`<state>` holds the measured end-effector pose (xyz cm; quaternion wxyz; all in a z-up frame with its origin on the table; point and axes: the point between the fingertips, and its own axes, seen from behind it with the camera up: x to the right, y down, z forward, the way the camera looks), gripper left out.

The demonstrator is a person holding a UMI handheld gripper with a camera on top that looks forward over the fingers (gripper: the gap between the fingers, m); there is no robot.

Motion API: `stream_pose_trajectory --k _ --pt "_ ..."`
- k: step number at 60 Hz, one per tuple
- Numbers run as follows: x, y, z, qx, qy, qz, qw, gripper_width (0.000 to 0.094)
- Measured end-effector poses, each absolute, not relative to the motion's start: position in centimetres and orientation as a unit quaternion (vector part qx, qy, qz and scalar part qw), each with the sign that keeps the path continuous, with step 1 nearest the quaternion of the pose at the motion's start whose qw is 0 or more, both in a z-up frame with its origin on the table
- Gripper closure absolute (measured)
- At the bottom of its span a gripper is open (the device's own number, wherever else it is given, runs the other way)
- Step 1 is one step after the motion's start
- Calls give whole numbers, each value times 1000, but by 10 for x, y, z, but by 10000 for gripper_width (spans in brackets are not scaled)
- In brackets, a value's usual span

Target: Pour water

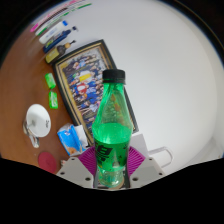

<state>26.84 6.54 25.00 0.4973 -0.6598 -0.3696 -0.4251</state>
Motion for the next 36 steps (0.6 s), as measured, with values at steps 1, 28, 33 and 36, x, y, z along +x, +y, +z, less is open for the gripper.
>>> stream_pose_trajectory --k 1,28,33,36 --pt "269 63 251 -668 -357 -412 507 581" --pt "250 53 155 -793 -113 -56 596 581" --pt "250 56 139 -797 -93 -25 596 581" --pt "250 58 129 -799 -86 -18 595 580"
